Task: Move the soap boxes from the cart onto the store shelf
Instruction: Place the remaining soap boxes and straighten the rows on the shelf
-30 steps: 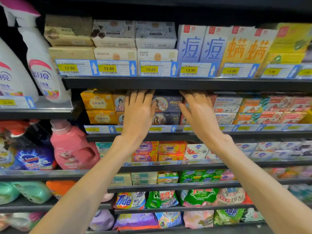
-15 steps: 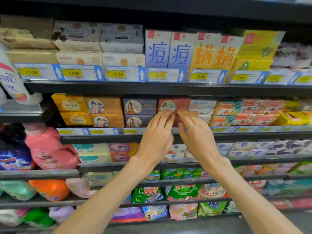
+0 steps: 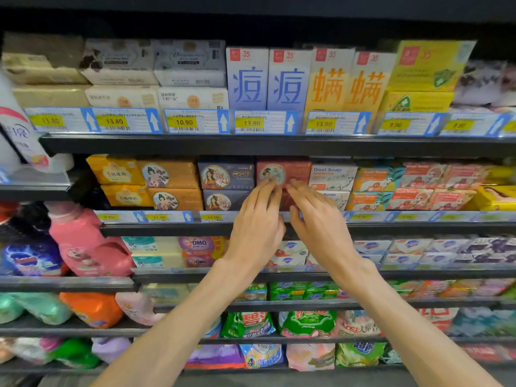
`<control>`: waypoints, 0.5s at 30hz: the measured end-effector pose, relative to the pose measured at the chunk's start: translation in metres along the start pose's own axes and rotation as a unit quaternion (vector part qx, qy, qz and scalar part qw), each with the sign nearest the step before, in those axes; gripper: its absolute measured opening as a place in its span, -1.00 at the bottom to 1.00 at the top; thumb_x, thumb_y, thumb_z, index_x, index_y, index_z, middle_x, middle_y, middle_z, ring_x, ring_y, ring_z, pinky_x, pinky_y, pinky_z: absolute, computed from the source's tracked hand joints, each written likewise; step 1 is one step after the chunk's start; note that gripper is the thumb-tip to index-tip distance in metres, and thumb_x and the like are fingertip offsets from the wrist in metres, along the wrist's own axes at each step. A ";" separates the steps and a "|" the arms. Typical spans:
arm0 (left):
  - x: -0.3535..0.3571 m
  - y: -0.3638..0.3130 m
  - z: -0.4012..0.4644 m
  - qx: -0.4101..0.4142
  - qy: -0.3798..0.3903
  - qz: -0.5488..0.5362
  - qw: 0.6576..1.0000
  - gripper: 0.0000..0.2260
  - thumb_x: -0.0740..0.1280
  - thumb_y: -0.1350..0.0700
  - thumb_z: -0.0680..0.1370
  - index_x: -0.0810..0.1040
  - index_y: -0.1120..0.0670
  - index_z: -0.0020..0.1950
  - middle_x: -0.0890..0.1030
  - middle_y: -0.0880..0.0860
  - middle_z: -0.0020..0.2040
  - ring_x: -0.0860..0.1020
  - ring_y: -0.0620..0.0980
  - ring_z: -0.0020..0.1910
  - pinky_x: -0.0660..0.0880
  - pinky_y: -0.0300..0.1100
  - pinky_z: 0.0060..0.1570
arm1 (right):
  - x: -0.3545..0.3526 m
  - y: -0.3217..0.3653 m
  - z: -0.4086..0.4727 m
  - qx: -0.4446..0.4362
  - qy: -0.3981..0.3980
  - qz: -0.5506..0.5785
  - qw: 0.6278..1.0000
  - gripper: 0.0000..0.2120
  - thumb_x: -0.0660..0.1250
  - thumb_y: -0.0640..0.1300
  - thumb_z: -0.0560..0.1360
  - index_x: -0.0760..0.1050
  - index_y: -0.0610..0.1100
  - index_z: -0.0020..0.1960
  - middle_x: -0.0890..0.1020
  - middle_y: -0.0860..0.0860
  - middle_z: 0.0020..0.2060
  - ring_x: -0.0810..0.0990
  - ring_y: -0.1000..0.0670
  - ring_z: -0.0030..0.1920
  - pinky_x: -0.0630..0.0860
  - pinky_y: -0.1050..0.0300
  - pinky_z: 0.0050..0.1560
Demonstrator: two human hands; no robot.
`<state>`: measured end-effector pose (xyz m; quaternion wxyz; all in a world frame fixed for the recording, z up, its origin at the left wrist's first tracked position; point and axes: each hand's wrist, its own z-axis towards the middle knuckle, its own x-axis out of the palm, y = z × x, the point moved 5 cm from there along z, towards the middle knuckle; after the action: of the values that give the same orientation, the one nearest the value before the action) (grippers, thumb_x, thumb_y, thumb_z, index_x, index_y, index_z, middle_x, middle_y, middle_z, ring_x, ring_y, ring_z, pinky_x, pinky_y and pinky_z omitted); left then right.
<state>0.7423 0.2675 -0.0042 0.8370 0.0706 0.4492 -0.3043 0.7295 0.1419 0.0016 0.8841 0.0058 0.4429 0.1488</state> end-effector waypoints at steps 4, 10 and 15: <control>-0.020 0.011 -0.004 0.029 -0.054 -0.021 0.998 -0.62 0.27 0.25 0.59 0.47 0.16 0.41 0.49 0.06 0.36 0.38 0.05 0.44 0.35 -0.02 0.43 | -0.021 -0.009 0.001 -0.002 -0.059 0.026 0.998 -0.68 0.27 -0.22 0.58 0.50 -0.17 0.33 0.58 -0.07 0.29 0.54 -0.08 0.29 0.50 -0.03 0.25; -0.046 0.037 0.035 -0.022 -0.103 0.032 0.994 -0.67 0.32 0.23 0.57 0.52 0.16 0.35 0.58 0.13 0.20 0.49 0.16 0.19 0.43 0.05 0.29 | -0.043 -0.031 0.030 0.045 -0.088 -0.044 0.994 -0.69 0.29 -0.16 0.56 0.50 -0.17 0.29 0.59 -0.15 0.09 0.50 -0.22 0.11 0.46 -0.13 0.17; -0.046 0.043 0.057 -0.033 -0.045 0.068 0.996 -0.69 0.33 0.15 0.59 0.57 0.13 0.33 0.66 0.22 0.11 0.58 0.34 0.11 0.42 0.21 0.25 | -0.034 -0.041 0.043 0.073 -0.032 -0.056 0.995 -0.58 0.32 -0.13 0.53 0.45 -0.14 0.39 0.58 -0.25 0.10 0.50 -0.32 0.15 0.40 -0.18 0.24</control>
<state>0.7883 0.3000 0.0596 0.8772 0.0598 0.4148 -0.2342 0.7542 0.0982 0.0484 0.9019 0.0507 0.4237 0.0663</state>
